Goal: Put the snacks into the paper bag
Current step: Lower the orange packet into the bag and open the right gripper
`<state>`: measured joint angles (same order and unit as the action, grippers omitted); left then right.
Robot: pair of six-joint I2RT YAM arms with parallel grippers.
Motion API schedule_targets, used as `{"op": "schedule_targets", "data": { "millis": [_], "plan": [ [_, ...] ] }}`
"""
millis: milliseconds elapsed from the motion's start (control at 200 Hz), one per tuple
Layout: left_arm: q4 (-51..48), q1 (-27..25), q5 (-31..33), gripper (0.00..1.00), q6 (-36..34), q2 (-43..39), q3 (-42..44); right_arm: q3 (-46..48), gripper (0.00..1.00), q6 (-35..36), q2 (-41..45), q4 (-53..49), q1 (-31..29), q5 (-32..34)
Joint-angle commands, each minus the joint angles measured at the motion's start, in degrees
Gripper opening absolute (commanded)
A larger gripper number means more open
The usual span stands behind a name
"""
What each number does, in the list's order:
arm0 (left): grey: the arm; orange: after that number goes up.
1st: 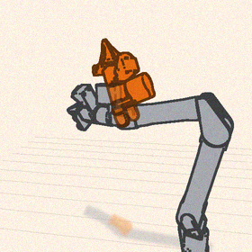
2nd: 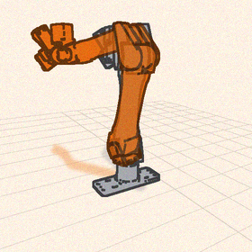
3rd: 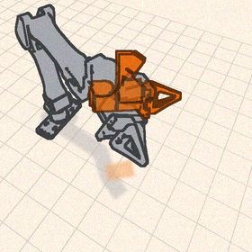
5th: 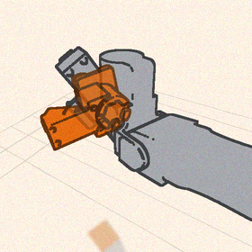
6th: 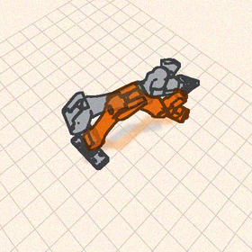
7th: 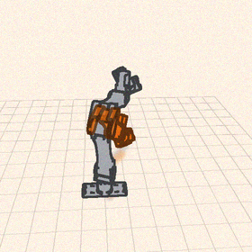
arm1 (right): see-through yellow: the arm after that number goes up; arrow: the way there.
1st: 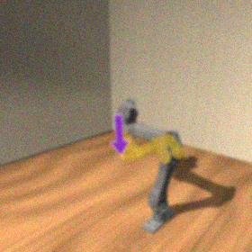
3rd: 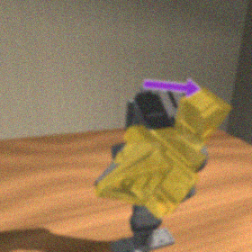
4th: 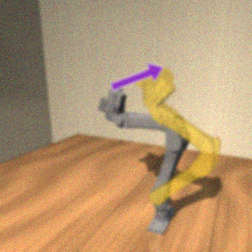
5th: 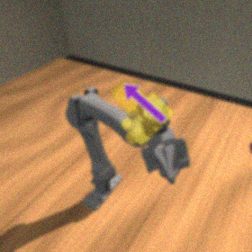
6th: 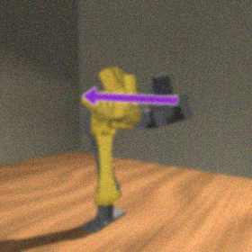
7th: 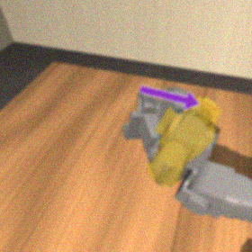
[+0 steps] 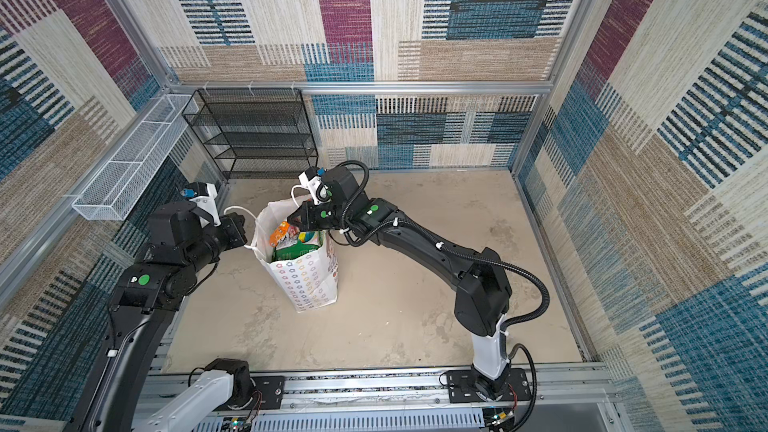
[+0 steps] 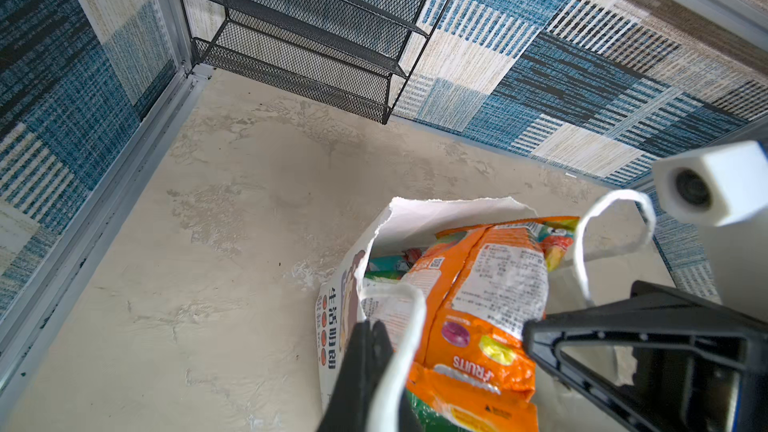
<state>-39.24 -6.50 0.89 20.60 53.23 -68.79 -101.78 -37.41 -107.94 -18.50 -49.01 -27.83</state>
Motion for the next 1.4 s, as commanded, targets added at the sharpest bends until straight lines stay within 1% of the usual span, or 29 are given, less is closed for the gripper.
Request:
{"op": "schedule_targets", "data": {
  "millis": [0,50,125,245,300,541,661,726,821,911,992,1202,1287,1392],
  "plan": [
    [2.3,0.1,-0.8,0.02,-0.3,0.1,-0.2,0.9,0.0,1.2,1.6,-0.8,-0.2,2.1],
    [2.2,0.1,-0.9,0.02,-0.3,0.1,-0.2,1.4,0.01,1.5,2.4,-1.5,-0.3,3.0],
    [2.2,0.1,-0.9,0.02,-0.2,0.0,-0.2,2.1,0.11,1.9,3.2,-2.8,-0.3,4.7],
    [2.3,0.1,-0.8,0.02,-0.2,-0.1,-0.2,2.9,0.23,2.5,4.9,-3.9,-0.2,6.5],
    [2.2,0.1,-0.8,0.02,-0.2,-0.1,-0.3,2.9,0.24,2.9,5.6,-3.9,-0.3,6.8],
    [2.3,0.1,-0.7,0.02,-0.2,-0.1,-0.2,1.9,0.25,4.0,8.6,-2.4,-0.4,7.5],
    [2.3,0.1,-0.9,0.02,-0.2,-0.1,-0.2,2.0,0.36,4.8,9.9,-2.4,-0.6,9.1],
    [2.3,0.1,-0.9,0.02,-0.2,-0.1,-0.2,1.2,0.39,5.1,9.6,-2.7,-0.6,9.1],
    [2.4,0.1,-1.0,0.02,-0.2,0.0,-0.2,-1.7,0.39,5.5,7.6,-4.6,-1.5,9.9],
    [2.4,0.1,-0.9,0.02,-0.2,-0.1,-0.2,-6.1,0.43,7.3,4.5,-8.1,-3.1,12.1],
    [2.3,0.1,-0.9,0.02,-0.2,0.0,-0.2,-11.9,0.46,8.6,0.8,-12.0,-4.5,13.7],
    [2.3,0.1,-0.8,0.02,-0.2,0.0,-0.2,-25.7,0.46,9.7,-9.9,-22.3,-5.4,17.3],
    [2.3,0.1,-0.8,0.02,-0.2,-0.2,-0.2,-29.9,0.46,9.9,-13.4,-27.0,-5.6,20.2],
    [2.2,0.1,-0.8,0.02,-0.2,-0.3,-0.2,-32.5,0.47,9.8,-16.2,-31.8,-5.7,20.7]
  ]
}}
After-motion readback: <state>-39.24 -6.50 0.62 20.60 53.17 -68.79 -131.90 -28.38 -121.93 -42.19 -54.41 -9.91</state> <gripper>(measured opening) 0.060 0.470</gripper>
